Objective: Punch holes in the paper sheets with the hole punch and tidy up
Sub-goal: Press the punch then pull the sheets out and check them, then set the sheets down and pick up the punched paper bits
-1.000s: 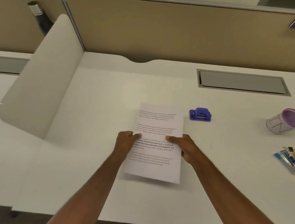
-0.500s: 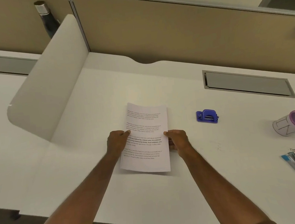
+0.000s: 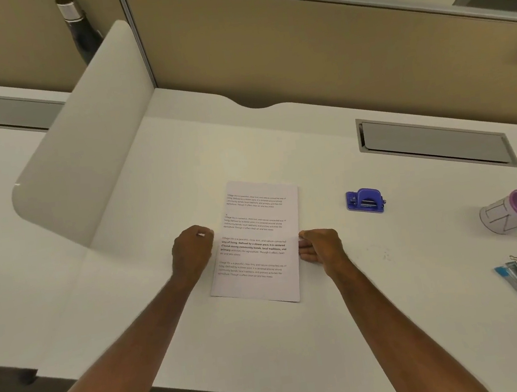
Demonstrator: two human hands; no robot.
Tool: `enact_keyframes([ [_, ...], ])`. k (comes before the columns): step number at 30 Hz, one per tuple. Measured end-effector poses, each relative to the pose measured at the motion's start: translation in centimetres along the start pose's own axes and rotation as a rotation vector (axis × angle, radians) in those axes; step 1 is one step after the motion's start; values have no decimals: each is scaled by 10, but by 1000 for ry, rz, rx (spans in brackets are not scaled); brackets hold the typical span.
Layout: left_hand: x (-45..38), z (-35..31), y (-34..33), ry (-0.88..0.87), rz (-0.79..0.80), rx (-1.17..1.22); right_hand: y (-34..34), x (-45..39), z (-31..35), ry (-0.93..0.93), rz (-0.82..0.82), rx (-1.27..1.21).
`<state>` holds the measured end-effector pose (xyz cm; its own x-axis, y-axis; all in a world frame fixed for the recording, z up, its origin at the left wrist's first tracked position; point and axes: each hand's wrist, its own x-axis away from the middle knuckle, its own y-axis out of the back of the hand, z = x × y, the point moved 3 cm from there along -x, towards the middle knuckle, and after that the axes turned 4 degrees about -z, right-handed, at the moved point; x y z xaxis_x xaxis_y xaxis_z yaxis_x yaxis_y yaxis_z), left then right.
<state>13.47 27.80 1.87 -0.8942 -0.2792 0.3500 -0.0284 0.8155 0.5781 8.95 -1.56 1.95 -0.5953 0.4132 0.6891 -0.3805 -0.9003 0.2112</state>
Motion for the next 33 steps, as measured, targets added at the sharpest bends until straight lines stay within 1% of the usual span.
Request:
enact_keyframes([
  [4,2,-2,1,-89,-47,-52,13,-2,2,10,-54,19],
  [8,13,-20,-14,-259,-99,-8,30,1,3,45,-48,39],
  [10,22,-34,-32,-351,-66,24,43,3,-1,89,-43,58],
  [14,54,-60,-80,-532,39,37,82,9,-11,280,-98,148],
  [16,73,-70,-108,-634,82,-36,107,12,-17,331,-125,162],
  [19,99,-80,-155,-760,177,-148,148,13,-26,358,-168,164],
  [24,114,-94,-219,-909,184,-441,212,4,-42,416,-201,95],
  [26,113,-96,-236,-944,192,-528,232,-4,-46,426,-200,58],
  [28,111,-93,-247,-927,184,-584,245,-14,-47,435,-185,14],
  [31,108,-85,-256,-908,165,-677,254,-31,-41,444,-151,-96],
  [33,106,-82,-257,-909,155,-699,254,-44,-36,453,-118,-172],
])
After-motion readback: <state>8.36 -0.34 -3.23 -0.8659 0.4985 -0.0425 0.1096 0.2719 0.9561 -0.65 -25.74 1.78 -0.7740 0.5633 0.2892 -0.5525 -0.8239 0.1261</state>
